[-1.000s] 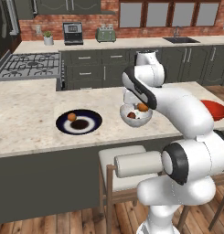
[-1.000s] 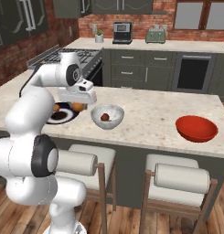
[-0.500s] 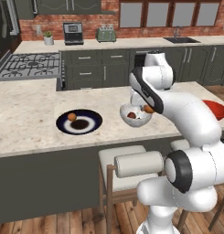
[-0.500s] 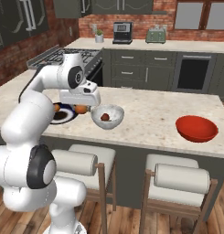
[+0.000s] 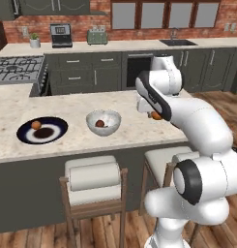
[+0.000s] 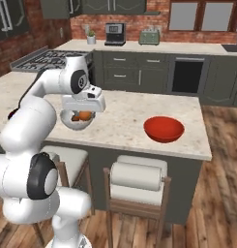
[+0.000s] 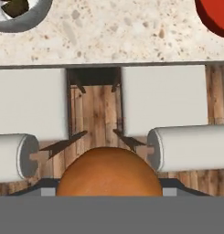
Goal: Take the fruits from the plate on the dining counter and place two fruits in each bowl.
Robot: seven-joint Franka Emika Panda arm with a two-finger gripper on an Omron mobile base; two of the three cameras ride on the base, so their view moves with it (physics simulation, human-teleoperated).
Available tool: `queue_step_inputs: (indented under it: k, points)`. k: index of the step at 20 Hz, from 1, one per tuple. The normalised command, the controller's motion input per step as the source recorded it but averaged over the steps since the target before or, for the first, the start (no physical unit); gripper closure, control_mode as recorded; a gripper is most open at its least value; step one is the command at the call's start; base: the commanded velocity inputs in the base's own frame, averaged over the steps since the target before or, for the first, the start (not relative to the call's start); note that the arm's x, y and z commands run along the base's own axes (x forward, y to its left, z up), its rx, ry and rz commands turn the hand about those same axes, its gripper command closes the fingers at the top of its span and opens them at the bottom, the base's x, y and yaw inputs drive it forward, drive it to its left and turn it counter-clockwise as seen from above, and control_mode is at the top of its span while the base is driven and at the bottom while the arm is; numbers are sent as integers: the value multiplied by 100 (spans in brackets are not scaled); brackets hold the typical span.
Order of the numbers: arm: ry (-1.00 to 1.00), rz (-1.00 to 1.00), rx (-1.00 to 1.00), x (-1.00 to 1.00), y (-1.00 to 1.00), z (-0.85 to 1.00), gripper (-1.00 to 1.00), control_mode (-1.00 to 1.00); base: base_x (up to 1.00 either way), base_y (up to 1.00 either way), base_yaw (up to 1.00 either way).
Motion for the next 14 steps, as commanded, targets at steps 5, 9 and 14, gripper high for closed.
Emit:
queue_step_inputs:
  k: [5,9,14]
  points:
    - [0,0,0,0,0,0,100,100,1,-88,0]
    - [0,0,0,0,0,0,100,100,14,-67,-3]
    - [0,0,0,0,0,0,100,100,26,-53,-7]
